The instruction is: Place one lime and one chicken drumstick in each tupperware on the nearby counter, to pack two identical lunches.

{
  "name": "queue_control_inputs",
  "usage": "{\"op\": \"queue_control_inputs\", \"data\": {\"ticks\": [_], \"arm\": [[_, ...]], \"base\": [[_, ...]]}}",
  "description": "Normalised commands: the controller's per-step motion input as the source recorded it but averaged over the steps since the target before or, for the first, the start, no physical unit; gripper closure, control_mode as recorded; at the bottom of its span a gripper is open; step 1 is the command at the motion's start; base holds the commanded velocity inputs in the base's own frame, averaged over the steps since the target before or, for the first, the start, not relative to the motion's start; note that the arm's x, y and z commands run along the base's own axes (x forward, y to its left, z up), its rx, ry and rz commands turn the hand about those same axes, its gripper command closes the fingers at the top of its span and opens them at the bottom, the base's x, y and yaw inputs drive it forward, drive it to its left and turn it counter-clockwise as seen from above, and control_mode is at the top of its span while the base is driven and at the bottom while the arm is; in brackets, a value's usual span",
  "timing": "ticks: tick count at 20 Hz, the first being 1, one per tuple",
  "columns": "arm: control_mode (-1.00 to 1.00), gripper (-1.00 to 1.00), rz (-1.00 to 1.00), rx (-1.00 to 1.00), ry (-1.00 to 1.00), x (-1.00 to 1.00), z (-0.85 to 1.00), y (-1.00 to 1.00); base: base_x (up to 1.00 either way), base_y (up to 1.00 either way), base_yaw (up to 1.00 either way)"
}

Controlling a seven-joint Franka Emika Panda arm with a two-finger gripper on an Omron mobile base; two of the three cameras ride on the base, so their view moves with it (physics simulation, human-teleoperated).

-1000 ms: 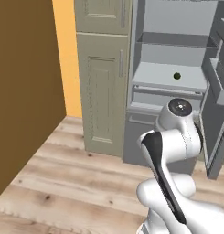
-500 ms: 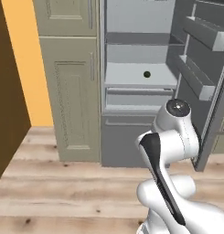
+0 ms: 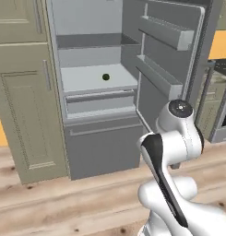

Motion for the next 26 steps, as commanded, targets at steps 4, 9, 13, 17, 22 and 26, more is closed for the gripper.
{"op": "queue_control_inputs", "data": {"ticks": [4, 9, 13, 17, 22, 26], "arm": [[1.0, -1.0, 0.0, 0.0, 0.0, 0.0, 0.0, 0.0], [1.0, -1.0, 0.0, 0.0, 0.0, 0.0, 0.0, 0.0], [1.0, -1.0, 0.0, 0.0, 0.0, 0.0, 0.0, 0.0], [1.0, -1.0, 0.0, 0.0, 0.0, 0.0, 0.0, 0.0], [1.0, -1.0, 0.0, 0.0, 0.0, 0.0, 0.0, 0.0], [1.0, -1.0, 0.0, 0.0, 0.0, 0.0, 0.0, 0.0]], "base": [[0.74, 0.27, -0.35], [0.85, 0.44, -0.24], [0.51, 0.63, -0.11], [0.4, 0.53, -0.08], [0.23, 0.06, -0.09], [0.45, 0.0, -0.11]]}}
